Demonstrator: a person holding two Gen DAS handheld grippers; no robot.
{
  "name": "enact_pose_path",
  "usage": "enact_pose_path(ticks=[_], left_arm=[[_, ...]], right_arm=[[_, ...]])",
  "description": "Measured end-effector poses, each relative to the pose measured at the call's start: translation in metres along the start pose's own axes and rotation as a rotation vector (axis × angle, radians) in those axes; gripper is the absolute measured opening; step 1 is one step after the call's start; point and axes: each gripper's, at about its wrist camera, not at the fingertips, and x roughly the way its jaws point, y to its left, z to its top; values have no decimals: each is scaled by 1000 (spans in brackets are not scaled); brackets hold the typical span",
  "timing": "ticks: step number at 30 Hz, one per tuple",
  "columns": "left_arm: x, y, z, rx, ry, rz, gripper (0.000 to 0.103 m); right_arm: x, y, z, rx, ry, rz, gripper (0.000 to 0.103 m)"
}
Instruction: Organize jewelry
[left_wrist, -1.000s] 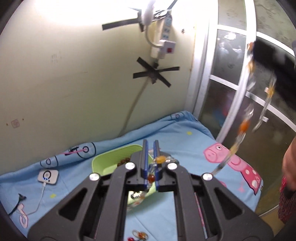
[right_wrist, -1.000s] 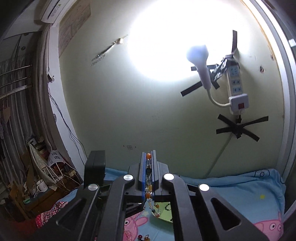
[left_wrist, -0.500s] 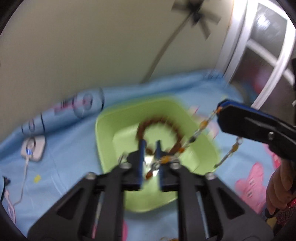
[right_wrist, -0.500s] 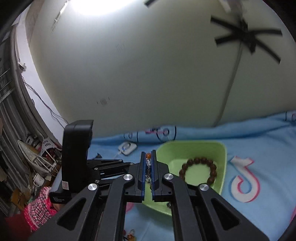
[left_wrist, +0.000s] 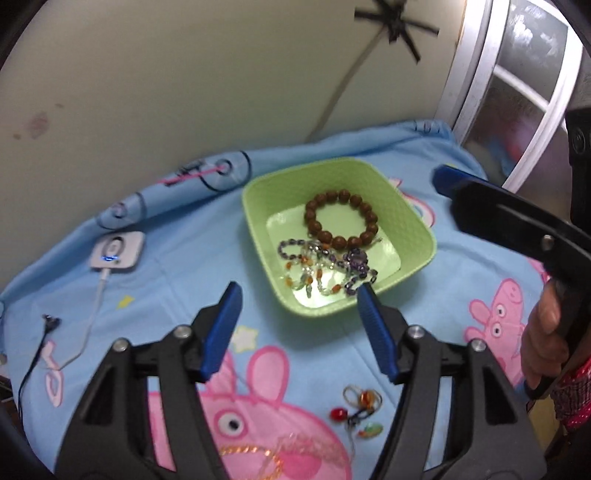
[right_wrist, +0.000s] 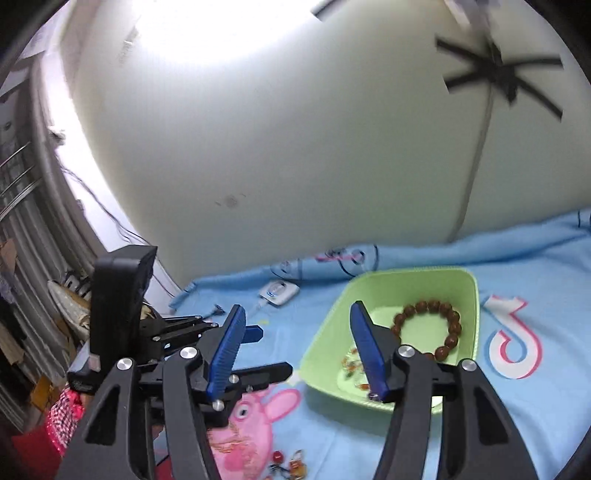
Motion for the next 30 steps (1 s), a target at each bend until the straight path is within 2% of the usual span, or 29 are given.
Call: enact_pose_path(ticks=[2,4,6,8,10,15,16,17,18,23,30], left_arm=[[-23,5,-9,-10,-52,-10,62],[-50,10,-30,-21,-114,-24,62],[-59,11,-49,-31,-136,-31,62],[-61,11,-74,-54,-138,-48,62],[-59,10,-97,-73,-137,-49,62],[-43,5,-139,-133,-110,-79,59],[-41,5,-146,-146,-107,-88,59],[-41,5,-151,-153,-106,-94,59],[-40,3,-155,-158,-106,-99,59],[-33,-15,-167,-112,-94,-124,59],[6,-57,-156,0,-24,-91,59]], right_arm=[[-19,14,-7,-34,-18,24,39],[-27,22,-19,-79,3,14,38],[-21,25,-40,-122,72,-26,24],[-3,21,-66,-115,191,-51,7],[18,14,-91,-74,290,-56,6],[56,19,-119,-81,378,-81,5],[64,19,-122,-80,406,-90,0],[68,18,-124,-82,421,-108,0],[71,15,-124,-74,419,-114,0],[30,-19,-115,101,295,-95,0],[-5,-31,-131,144,264,-83,0]])
